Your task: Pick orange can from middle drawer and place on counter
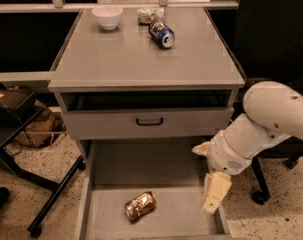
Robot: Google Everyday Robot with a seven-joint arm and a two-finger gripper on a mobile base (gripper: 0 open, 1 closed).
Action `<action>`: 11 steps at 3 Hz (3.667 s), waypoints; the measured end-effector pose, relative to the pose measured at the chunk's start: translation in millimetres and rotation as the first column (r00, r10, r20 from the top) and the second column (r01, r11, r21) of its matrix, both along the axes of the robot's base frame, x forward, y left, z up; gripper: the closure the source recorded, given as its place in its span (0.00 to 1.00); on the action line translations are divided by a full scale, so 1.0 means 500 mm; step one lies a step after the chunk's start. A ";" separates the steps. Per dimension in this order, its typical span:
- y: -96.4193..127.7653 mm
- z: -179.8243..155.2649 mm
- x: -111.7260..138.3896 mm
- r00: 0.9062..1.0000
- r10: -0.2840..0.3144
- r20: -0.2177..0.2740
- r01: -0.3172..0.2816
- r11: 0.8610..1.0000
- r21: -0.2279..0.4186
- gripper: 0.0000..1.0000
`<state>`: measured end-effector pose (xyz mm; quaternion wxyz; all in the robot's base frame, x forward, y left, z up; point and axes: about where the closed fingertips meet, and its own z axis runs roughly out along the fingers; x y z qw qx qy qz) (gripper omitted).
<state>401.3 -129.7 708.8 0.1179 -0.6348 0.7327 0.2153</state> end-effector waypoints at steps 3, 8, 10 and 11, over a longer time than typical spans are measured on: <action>0.147 -0.234 0.044 0.986 0.168 -0.018 -0.162 0.971 0.176 0.00; 0.253 -0.433 0.098 0.972 0.214 0.094 -0.228 0.955 0.190 0.00; 0.298 -0.487 0.105 0.965 0.254 0.071 -0.263 0.932 0.249 0.00; 0.311 -0.511 0.105 0.964 0.261 0.057 -0.267 0.924 0.273 0.00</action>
Offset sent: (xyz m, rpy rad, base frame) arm 0.0396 0.1120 -0.1530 0.2356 0.0206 0.2668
